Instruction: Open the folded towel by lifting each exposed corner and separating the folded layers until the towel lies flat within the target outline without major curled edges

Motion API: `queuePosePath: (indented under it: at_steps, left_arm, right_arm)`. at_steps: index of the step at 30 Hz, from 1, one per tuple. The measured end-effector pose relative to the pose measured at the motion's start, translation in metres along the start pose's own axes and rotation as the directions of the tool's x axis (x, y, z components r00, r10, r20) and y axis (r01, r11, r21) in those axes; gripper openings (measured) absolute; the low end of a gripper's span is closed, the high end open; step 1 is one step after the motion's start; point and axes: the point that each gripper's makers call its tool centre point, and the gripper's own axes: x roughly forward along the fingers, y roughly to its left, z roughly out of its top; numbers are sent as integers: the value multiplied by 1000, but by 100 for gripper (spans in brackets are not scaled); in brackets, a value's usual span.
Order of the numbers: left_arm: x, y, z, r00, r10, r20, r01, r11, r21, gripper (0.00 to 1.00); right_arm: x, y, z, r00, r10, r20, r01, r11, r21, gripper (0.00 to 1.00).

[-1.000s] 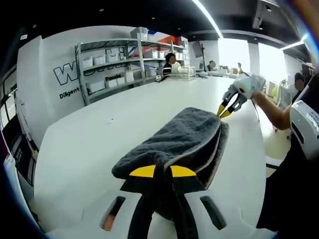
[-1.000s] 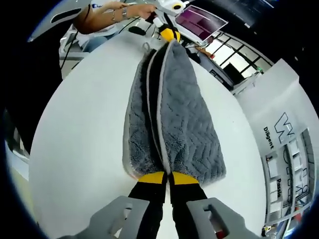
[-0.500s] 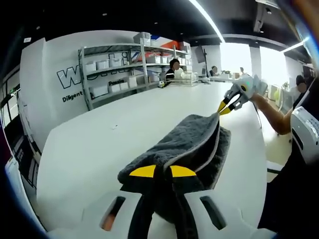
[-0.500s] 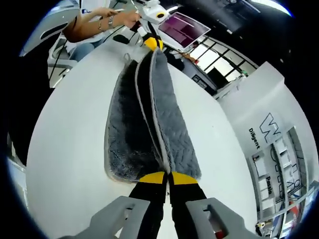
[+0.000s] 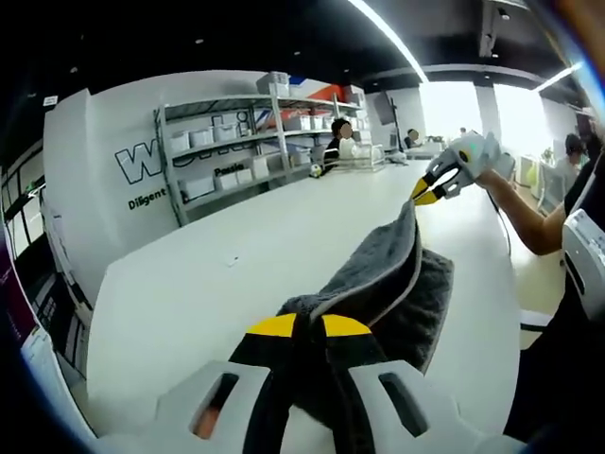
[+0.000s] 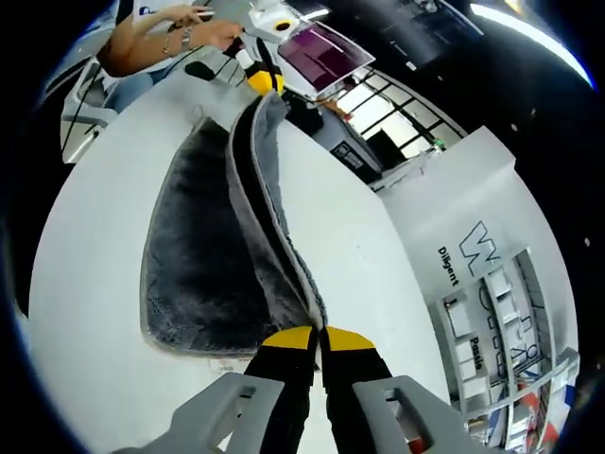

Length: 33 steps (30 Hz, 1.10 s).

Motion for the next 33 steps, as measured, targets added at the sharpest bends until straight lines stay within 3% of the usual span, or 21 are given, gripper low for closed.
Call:
queuePosePath:
  at_steps: [3,10,20,33]
  left_arm:
    - [3,10,4,999,41,15,-41,999,9,7]
    - [9,33,11,994,90,57,-89,996,-32,7]
    - [25,60,17,984,149,98,-143,988,-64,6]
    - [64,94,12,973,219,80,-213,974,-73,6]
  right_arm:
    - [4,-14,6,999,-48,-7,48,999,-2,0]
    - [18,-33,13,996,-90,-20,89,996,-24,0]
    - [45,-61,5,984,-169,-60,169,986,2,0]
    - [87,-80,-15,975,-198,-99,204,977,64,0]
